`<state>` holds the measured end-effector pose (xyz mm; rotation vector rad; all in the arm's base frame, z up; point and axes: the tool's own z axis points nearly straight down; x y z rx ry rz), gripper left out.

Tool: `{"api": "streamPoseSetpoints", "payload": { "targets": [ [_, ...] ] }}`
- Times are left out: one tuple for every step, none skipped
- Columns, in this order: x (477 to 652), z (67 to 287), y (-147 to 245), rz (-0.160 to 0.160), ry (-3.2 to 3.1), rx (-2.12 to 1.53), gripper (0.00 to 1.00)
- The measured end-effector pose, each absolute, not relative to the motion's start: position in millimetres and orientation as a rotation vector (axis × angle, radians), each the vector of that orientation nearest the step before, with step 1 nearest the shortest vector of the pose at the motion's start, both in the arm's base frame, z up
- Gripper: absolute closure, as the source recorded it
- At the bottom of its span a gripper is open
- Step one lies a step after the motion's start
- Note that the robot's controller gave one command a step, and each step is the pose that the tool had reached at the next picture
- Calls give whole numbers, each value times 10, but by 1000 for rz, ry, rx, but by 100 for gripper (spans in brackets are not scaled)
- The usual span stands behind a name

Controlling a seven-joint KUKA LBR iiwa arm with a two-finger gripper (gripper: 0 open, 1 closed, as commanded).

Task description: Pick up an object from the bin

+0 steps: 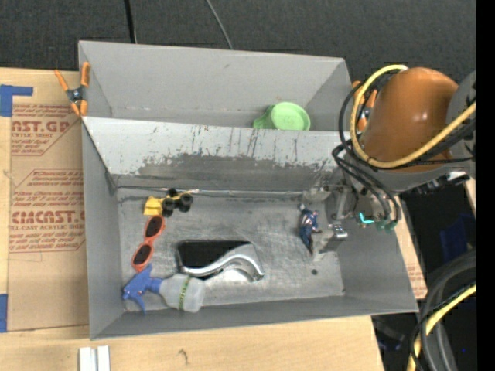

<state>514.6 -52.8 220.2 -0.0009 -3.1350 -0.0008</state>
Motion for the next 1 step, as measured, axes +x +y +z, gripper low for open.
{"api": "streamPoseSetpoints", "payload": {
  "targets": [
    [5162,2245,-527,1,-3143,0,0]
  ]
}}
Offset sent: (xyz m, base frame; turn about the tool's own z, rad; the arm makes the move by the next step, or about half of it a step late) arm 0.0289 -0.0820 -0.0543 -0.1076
